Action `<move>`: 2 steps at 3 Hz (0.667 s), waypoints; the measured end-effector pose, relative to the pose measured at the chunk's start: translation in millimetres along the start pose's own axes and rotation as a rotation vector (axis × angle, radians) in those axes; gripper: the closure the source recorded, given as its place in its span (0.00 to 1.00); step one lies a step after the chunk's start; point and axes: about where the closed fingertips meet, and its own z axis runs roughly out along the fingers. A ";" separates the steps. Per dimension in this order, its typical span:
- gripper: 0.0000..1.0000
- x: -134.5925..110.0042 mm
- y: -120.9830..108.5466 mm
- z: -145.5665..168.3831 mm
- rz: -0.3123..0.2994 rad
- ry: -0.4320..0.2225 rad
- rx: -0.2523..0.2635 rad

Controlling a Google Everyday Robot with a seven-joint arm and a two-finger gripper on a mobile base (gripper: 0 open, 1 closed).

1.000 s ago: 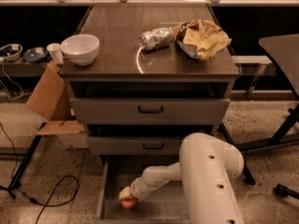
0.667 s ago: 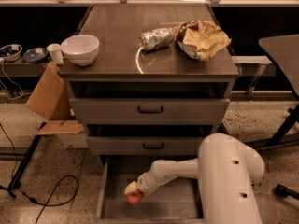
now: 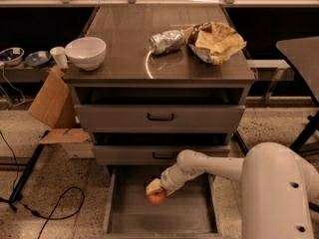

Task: Pick apple from bottom drawer and place on counter

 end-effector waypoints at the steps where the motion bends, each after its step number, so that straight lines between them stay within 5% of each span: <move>1: 1.00 -1.1 -0.1 -45.2 -0.011 0.019 0.035; 2: 1.00 7.4 -2.1 -85.5 -0.008 0.030 0.068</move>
Offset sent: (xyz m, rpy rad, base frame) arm -0.0059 -0.0879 0.1125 -0.1165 0.0097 0.0225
